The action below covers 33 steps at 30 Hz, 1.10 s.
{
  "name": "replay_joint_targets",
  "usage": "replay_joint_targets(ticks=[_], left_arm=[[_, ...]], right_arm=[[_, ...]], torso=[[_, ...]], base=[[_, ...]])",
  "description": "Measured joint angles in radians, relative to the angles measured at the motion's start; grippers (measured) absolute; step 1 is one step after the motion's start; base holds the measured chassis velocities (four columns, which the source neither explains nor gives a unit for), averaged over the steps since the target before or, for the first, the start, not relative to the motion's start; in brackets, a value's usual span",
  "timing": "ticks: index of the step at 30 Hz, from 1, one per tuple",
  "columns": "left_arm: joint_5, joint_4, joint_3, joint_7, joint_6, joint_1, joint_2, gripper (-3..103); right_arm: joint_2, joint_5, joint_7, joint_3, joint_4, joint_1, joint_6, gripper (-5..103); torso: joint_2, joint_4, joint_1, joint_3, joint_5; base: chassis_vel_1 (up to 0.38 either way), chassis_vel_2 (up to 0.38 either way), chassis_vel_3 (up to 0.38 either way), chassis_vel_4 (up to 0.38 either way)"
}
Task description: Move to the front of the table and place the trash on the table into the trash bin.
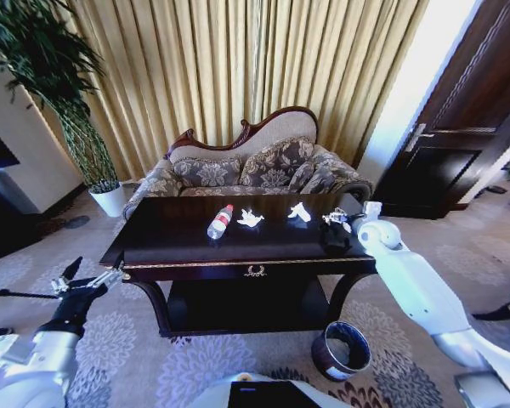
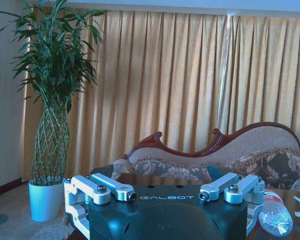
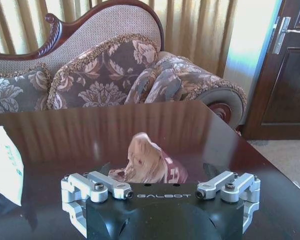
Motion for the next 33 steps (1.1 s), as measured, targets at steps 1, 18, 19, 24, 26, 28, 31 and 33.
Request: replay_joint_targets(ticks=[1, 18, 19, 24, 26, 28, 31, 33], left_arm=[[0.000, 0.000, 0.000, 0.001, -0.002, 0.001, -0.001, 100], [-0.001, 0.000, -0.006, 0.001, -0.010, 0.011, -0.005, 100], [-0.001, 0.000, -0.006, 0.001, -0.011, 0.011, -0.005, 100], [-0.001, 0.000, -0.006, 0.001, -0.013, 0.011, -0.003, 100], [-0.002, 0.000, -0.007, 0.001, -0.014, 0.011, -0.003, 100], [-0.002, 0.000, -0.008, 0.001, -0.014, 0.012, -0.004, 100], [-0.003, 0.000, -0.012, 0.001, -0.015, 0.015, -0.005, 100], [-0.003, 0.000, -0.014, 0.001, -0.016, 0.016, -0.006, 100]], right_arm=[[0.000, 0.000, 0.000, 0.002, 0.000, -0.003, 0.000, 100], [-0.006, -0.005, -0.003, 0.025, 0.019, -0.038, 0.008, 68], [-0.007, -0.006, -0.003, 0.027, 0.022, -0.042, 0.010, 62], [-0.009, -0.008, -0.004, 0.032, 0.029, -0.053, 0.019, 41], [-0.011, -0.009, -0.005, 0.035, 0.030, -0.058, 0.026, 35], [-0.012, -0.009, -0.005, 0.037, 0.031, -0.061, 0.028, 30], [-0.014, -0.009, -0.006, 0.042, 0.035, -0.066, 0.030, 14], [-0.014, -0.009, -0.007, 0.045, 0.037, -0.068, 0.030, 8]], torso=[[0.000, 0.0000, 0.000, 0.000, 0.0000], [0.000, 0.0000, 0.000, 0.000, 0.0000], [0.000, 0.0000, 0.000, 0.000, 0.0000], [0.000, 0.0000, 0.000, 0.000, 0.0000], [0.000, 0.0000, 0.000, 0.000, 0.0000], [0.000, -0.0001, 0.000, 0.000, 0.0000], [0.000, 0.0000, 0.000, 0.000, 0.0000], [0.000, 0.0000, 0.000, 0.000, 0.0000]], base=[[0.000, 0.000, 0.000, 0.000], [0.000, 0.000, 0.000, 0.000], [0.000, 0.000, 0.000, 0.000], [0.000, 0.000, 0.000, 0.000], [0.000, 0.000, 0.000, 0.000], [0.000, 0.000, 0.000, 0.000], [0.000, 0.000, 0.000, 0.000], [0.000, 0.000, 0.000, 0.000]])
